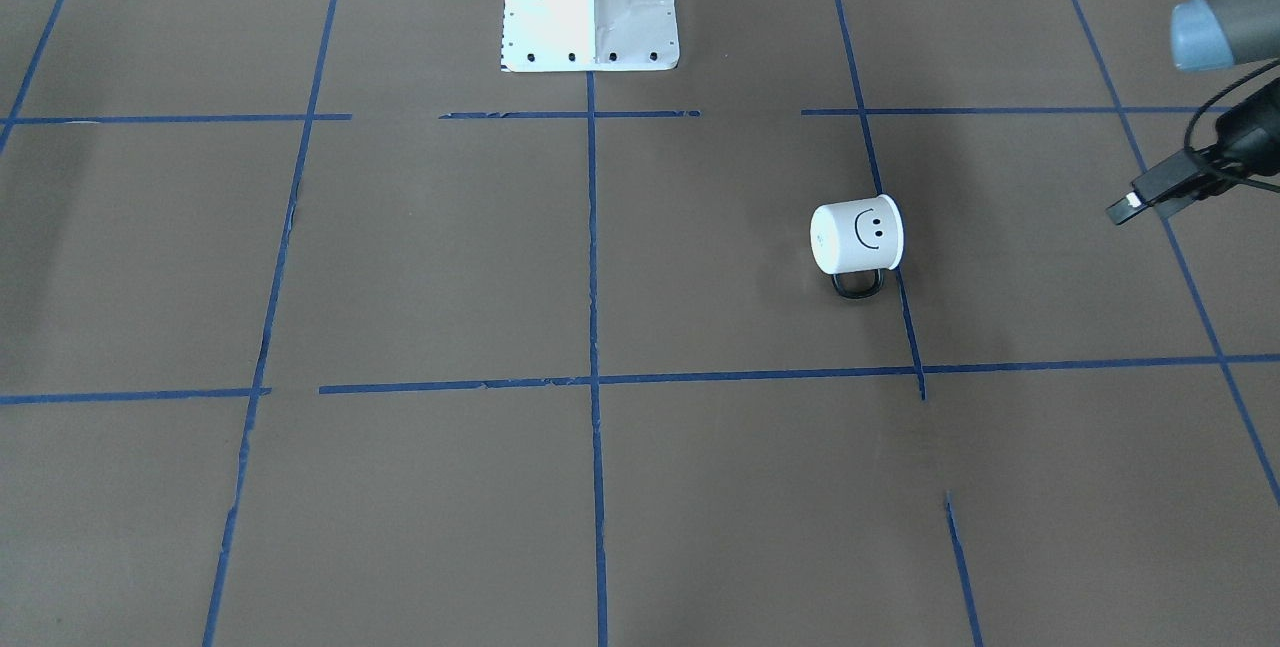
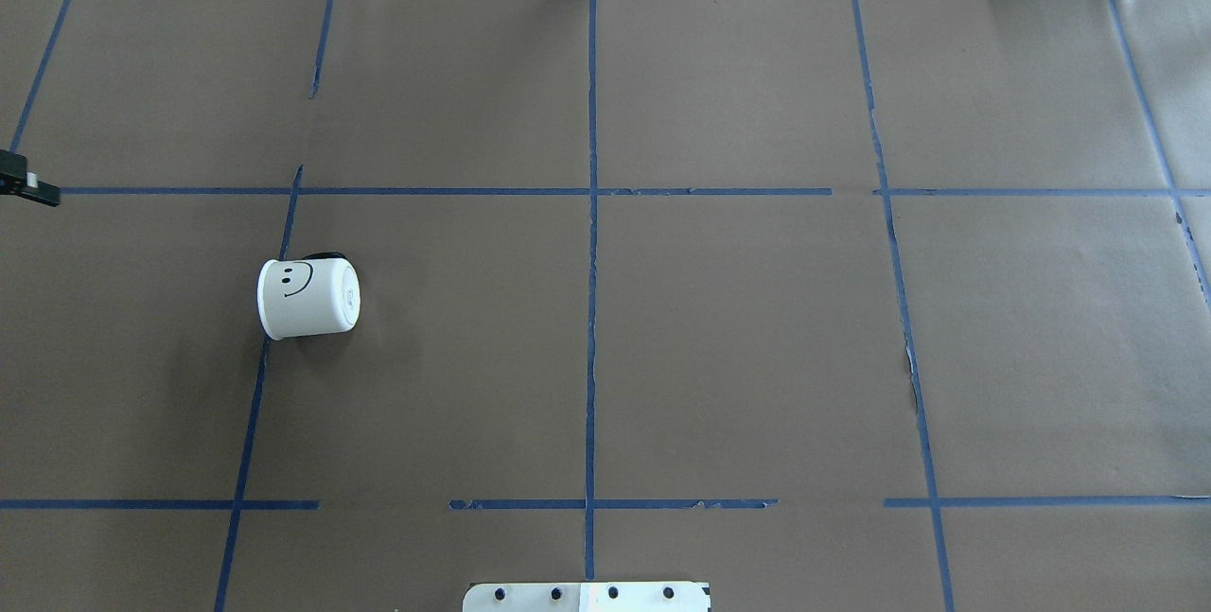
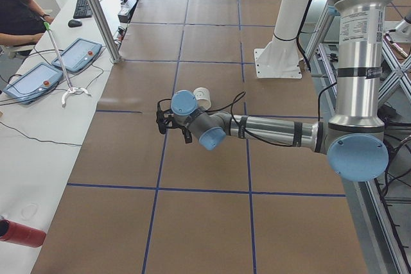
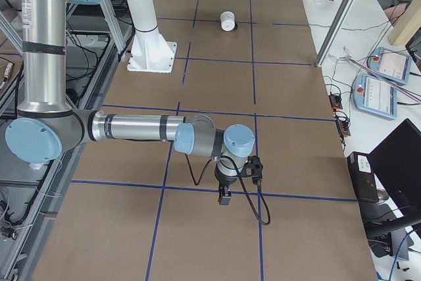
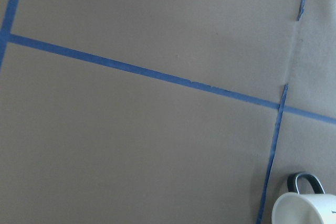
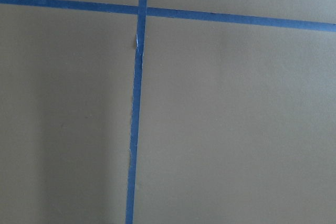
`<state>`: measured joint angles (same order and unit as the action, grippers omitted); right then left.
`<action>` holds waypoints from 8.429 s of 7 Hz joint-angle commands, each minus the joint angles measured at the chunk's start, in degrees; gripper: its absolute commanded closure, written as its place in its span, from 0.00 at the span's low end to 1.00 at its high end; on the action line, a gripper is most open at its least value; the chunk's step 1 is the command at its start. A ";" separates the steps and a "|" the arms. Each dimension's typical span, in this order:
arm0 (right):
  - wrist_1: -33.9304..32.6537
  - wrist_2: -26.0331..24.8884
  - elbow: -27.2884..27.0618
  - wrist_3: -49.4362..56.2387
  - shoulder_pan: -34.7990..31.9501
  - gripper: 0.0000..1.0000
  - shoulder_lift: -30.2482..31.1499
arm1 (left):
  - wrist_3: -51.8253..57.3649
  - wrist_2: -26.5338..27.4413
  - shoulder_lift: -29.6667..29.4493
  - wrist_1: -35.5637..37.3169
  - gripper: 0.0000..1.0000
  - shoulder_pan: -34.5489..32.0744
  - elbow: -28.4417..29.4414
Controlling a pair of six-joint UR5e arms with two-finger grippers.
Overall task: Flip mug
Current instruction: 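Move the left gripper toward the open end of the white mug, then close the left gripper on the rim of the sideways white mug, then lift the mug with the left gripper and carry it toward the table center, then rotate the mug upright and lower it onto the table with the left gripper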
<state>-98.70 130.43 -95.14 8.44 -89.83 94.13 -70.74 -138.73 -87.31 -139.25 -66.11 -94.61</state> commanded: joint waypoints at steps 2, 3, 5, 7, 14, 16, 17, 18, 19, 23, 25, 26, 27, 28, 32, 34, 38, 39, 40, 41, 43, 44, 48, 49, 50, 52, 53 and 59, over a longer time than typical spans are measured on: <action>0.00 0.00 0.04 0.00 0.00 0.00 0.00 | -31.89 18.97 4.14 -42.81 0.00 14.14 6.60; 0.00 0.00 0.04 0.00 0.00 0.00 0.00 | -34.18 21.46 4.08 -48.69 0.00 16.17 8.81; 0.00 0.00 0.04 0.00 0.00 0.00 0.00 | -41.04 26.74 4.07 -58.79 0.00 20.40 9.09; 0.00 0.00 0.04 0.00 0.00 0.00 0.00 | -42.03 33.58 -1.24 -68.39 0.00 26.70 14.41; 0.00 0.00 -0.05 0.00 0.00 0.00 0.00 | -33.06 33.52 -6.90 -71.33 0.00 29.99 21.75; 0.00 0.00 -0.05 0.00 0.00 0.00 0.00 | -33.50 33.70 -9.62 -71.33 0.00 29.99 23.50; 0.00 0.00 -0.05 0.00 0.00 0.00 0.00 | -33.59 33.87 -10.25 -71.33 0.00 29.99 23.68; 0.00 0.00 0.04 0.00 0.00 0.00 0.00 | -33.76 34.66 -10.77 -71.33 0.00 29.99 23.68; 0.00 0.00 -0.05 0.00 0.00 0.00 0.00 | -33.94 36.23 -13.22 -71.33 0.00 29.99 25.60; 0.00 0.00 -0.05 0.00 0.00 0.00 0.00 | -34.20 36.16 -13.50 -71.42 0.87 29.82 26.06; 0.00 0.00 -0.05 0.00 0.00 0.00 0.00 | -34.55 36.16 -13.33 -71.68 1.00 29.73 25.36; 0.00 0.00 0.04 0.00 0.00 0.00 0.00 | -36.12 36.16 -13.15 -71.77 1.00 29.73 24.48; 0.00 0.00 -0.05 0.00 0.00 0.00 0.00 | -37.09 36.16 -13.07 -71.86 1.00 29.64 23.17; 0.00 0.00 -0.05 0.00 0.00 0.00 0.00 | -38.58 36.25 -12.98 -71.77 1.00 29.47 20.98; 0.00 0.00 -0.05 0.00 0.00 0.00 0.00 | -38.86 36.25 -16.90 -44.79 1.00 29.20 8.60; 0.00 0.00 -0.05 0.00 0.00 0.00 0.00 | -37.12 36.25 -31.54 -16.64 1.00 29.29 8.22; 0.00 0.00 -0.05 0.00 0.00 0.00 0.00 | -25.90 35.90 -52.36 30.20 1.00 30.60 10.40; 0.00 0.00 -0.05 0.00 0.00 0.00 0.00 | -25.68 36.16 -55.83 34.97 1.00 32.17 13.72; 0.00 0.00 -0.05 0.00 0.00 0.00 0.00 | -25.59 36.16 -59.87 39.97 1.00 33.41 18.97; 0.00 0.00 -0.05 0.00 0.00 0.00 0.00 | -25.50 36.16 -62.35 44.29 1.00 33.77 20.77; 0.00 0.00 -0.05 0.00 0.00 0.00 0.00 | -21.14 35.99 -64.12 50.72 1.00 33.86 22.18; 0.00 0.00 -0.05 0.00 0.00 0.00 0.00 | -20.85 35.72 -63.78 50.66 1.00 35.08 22.45; 0.00 0.00 -0.05 0.00 0.00 0.00 0.00 | -20.84 32.20 -62.90 46.01 1.00 35.53 23.68; 0.00 0.00 -0.05 0.00 0.00 0.00 0.00 | -20.84 32.29 -62.46 45.65 1.00 36.31 23.68; 0.00 0.00 -0.05 0.00 0.00 0.00 0.00 | -20.84 32.55 -62.37 45.65 1.00 36.49 23.77; 0.00 0.00 -0.05 0.00 0.00 0.00 0.00 | -20.93 32.64 -61.85 45.82 1.00 36.93 23.68; 0.00 0.00 -0.05 0.00 0.00 0.00 0.00 | -20.93 32.73 -61.84 45.91 1.00 36.93 23.42; 0.00 0.00 -0.05 0.00 0.00 0.00 0.00 | -17.09 33.08 -60.62 53.86 0.00 35.54 13.46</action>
<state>-98.70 130.43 -95.18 8.44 -89.82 94.13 -90.15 -105.63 -148.57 -90.00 -29.66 -75.76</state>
